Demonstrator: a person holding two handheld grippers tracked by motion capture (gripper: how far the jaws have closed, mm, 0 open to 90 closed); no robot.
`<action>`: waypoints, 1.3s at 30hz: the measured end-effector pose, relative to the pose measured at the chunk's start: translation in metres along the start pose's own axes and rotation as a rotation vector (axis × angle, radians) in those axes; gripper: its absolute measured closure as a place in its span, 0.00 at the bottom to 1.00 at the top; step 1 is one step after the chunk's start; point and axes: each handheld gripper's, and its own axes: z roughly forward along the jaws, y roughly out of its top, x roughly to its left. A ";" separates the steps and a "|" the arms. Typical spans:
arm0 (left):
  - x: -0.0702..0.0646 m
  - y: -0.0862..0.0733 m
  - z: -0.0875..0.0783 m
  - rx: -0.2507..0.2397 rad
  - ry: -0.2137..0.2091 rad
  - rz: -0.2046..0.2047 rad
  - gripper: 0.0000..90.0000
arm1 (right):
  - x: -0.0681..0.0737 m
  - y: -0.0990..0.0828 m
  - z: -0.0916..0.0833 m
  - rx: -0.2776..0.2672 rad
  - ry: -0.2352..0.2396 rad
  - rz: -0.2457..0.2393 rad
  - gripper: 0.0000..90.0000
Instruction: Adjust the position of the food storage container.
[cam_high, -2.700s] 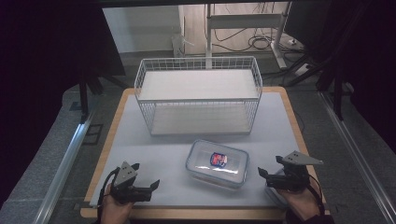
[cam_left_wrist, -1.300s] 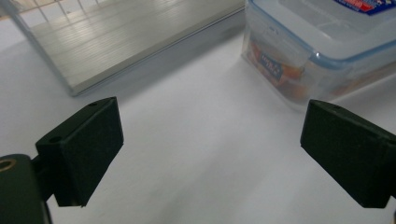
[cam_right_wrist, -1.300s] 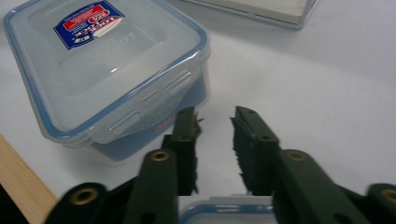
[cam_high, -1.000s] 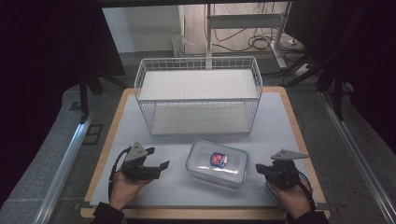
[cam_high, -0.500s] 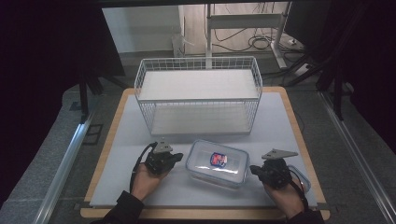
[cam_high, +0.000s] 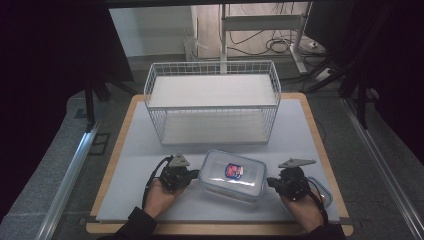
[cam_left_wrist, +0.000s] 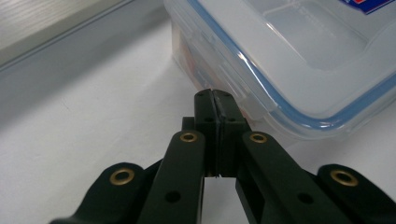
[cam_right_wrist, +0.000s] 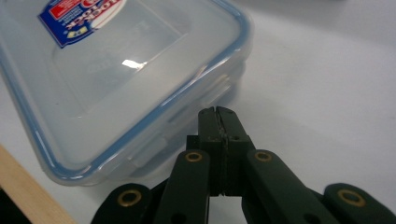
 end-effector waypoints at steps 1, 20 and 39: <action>0.000 0.000 0.000 0.005 0.001 -0.002 1.00 | 0.001 0.001 0.002 0.008 -0.006 -0.007 1.00; 0.008 -0.024 -0.032 0.039 0.067 -0.069 1.00 | 0.017 0.043 0.045 0.047 0.022 -0.076 1.00; 0.019 -0.029 -0.061 -0.043 0.163 -0.095 0.81 | 0.011 0.040 0.038 -0.019 0.044 -0.157 0.88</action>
